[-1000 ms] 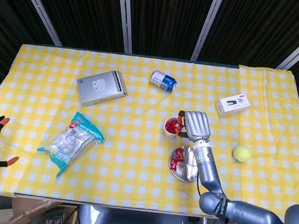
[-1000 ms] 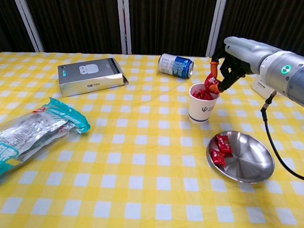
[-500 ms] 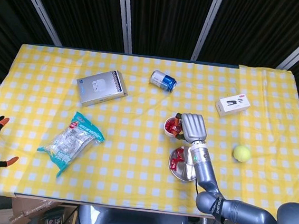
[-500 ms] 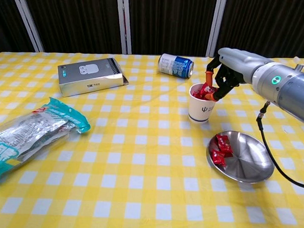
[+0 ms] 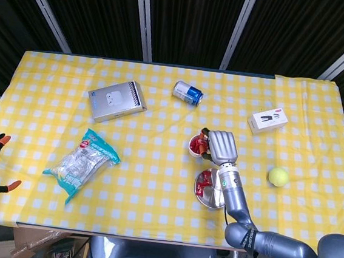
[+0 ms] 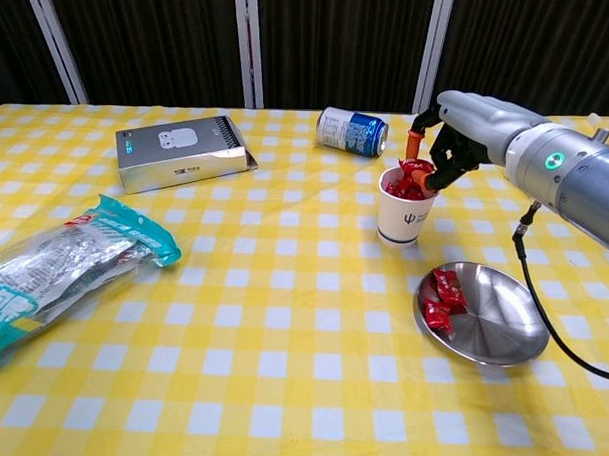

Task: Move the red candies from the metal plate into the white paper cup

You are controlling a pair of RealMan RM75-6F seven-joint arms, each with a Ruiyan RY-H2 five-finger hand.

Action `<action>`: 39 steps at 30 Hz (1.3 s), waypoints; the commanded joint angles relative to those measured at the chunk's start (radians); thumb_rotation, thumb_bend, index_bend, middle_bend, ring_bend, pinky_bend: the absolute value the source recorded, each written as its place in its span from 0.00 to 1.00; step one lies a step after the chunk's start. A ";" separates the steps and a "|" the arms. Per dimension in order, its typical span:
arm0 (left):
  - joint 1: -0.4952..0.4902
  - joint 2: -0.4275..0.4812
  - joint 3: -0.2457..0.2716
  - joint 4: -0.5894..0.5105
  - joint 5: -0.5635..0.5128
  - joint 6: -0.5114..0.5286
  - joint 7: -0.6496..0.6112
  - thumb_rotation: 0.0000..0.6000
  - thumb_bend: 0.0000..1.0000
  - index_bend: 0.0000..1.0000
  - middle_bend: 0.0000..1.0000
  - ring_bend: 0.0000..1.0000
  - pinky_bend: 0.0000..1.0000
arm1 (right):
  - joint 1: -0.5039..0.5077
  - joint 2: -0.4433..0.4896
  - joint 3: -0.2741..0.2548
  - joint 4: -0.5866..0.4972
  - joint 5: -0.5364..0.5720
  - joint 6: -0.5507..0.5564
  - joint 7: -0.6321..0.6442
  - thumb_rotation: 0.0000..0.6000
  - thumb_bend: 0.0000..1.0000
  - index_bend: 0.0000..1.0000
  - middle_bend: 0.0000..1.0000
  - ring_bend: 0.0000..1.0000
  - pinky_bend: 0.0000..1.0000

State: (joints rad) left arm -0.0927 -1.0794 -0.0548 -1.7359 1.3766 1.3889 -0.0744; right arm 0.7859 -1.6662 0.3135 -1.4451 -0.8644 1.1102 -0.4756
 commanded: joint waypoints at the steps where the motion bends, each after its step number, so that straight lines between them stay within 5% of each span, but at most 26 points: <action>1: 0.000 0.000 0.000 0.002 0.000 0.001 -0.001 1.00 0.04 0.00 0.00 0.00 0.00 | -0.003 0.002 -0.002 -0.005 0.000 0.002 0.000 1.00 0.47 0.48 0.83 0.84 0.95; 25: 0.002 -0.003 0.002 0.008 0.006 0.006 -0.003 1.00 0.04 0.00 0.00 0.00 0.00 | -0.025 0.003 -0.017 -0.029 -0.012 0.029 -0.004 1.00 0.37 0.29 0.83 0.84 0.95; 36: 0.005 -0.006 0.002 0.008 0.017 0.019 0.002 1.00 0.04 0.00 0.00 0.00 0.00 | -0.095 0.086 -0.048 -0.187 -0.119 0.134 0.017 1.00 0.36 0.26 0.83 0.84 0.95; 39: 0.008 -0.007 0.004 0.013 0.020 0.023 0.000 1.00 0.04 0.00 0.00 0.00 0.00 | -0.128 0.125 -0.077 -0.236 -0.178 0.181 0.019 1.00 0.37 0.26 0.77 0.75 0.86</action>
State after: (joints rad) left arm -0.0859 -1.0866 -0.0515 -1.7241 1.3963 1.4111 -0.0737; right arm 0.6860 -1.5729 0.2604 -1.6443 -1.0014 1.2553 -0.4614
